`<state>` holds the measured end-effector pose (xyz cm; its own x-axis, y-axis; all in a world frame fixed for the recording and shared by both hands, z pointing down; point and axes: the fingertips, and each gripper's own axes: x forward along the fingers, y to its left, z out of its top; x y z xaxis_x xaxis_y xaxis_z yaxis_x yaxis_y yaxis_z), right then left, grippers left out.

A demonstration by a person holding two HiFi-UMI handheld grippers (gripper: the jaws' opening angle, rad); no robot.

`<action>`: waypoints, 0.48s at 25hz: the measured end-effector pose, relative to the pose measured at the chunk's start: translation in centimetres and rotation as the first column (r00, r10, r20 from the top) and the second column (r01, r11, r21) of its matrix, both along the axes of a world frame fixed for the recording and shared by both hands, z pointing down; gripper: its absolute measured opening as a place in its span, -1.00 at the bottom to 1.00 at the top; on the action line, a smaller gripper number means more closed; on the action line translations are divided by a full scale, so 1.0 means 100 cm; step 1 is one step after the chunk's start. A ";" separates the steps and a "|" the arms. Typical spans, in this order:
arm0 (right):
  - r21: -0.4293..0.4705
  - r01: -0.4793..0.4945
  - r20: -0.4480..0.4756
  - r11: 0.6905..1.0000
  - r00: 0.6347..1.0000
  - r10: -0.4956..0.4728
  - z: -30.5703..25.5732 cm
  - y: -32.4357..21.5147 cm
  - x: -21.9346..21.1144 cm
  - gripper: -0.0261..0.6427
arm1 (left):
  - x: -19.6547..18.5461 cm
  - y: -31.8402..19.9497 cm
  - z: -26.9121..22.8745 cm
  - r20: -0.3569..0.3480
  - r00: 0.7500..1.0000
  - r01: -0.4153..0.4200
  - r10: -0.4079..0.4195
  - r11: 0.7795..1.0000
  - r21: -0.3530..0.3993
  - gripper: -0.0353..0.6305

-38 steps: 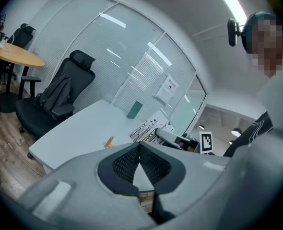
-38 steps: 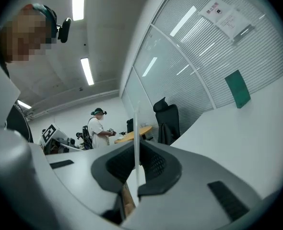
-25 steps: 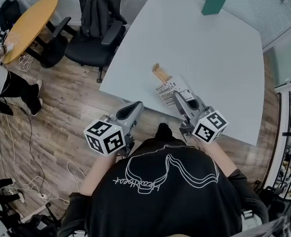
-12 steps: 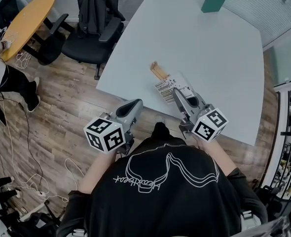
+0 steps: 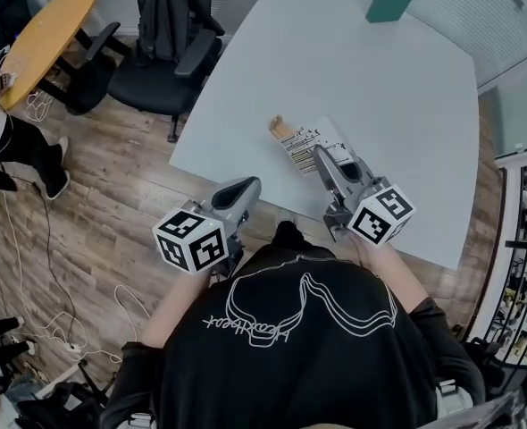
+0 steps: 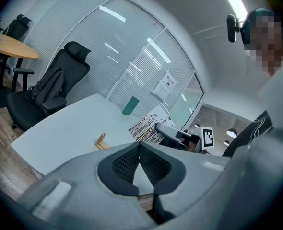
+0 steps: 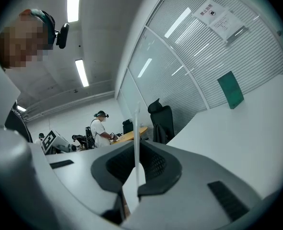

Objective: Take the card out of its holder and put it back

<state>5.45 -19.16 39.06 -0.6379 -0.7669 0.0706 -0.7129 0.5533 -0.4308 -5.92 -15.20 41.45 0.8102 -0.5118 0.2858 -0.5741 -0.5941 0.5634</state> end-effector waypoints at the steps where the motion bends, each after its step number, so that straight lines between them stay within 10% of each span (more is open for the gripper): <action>1: -0.002 0.000 -0.006 1.000 1.000 0.000 0.000 -0.002 0.000 -0.85 | -0.001 -0.001 0.000 0.001 1.000 0.000 0.000 1.000 -0.001 -0.86; 12: -0.024 -0.018 -0.075 1.000 0.997 0.016 0.016 -0.025 0.009 -0.85 | 0.000 -0.008 0.009 0.007 1.000 0.018 -0.018 1.000 -0.019 -0.86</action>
<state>6.32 -21.70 40.70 -0.6171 -0.7749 0.1371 -0.7529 0.5307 -0.3891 -5.90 -16.00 42.33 0.7988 -0.5210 0.3008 -0.5885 -0.5730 0.5704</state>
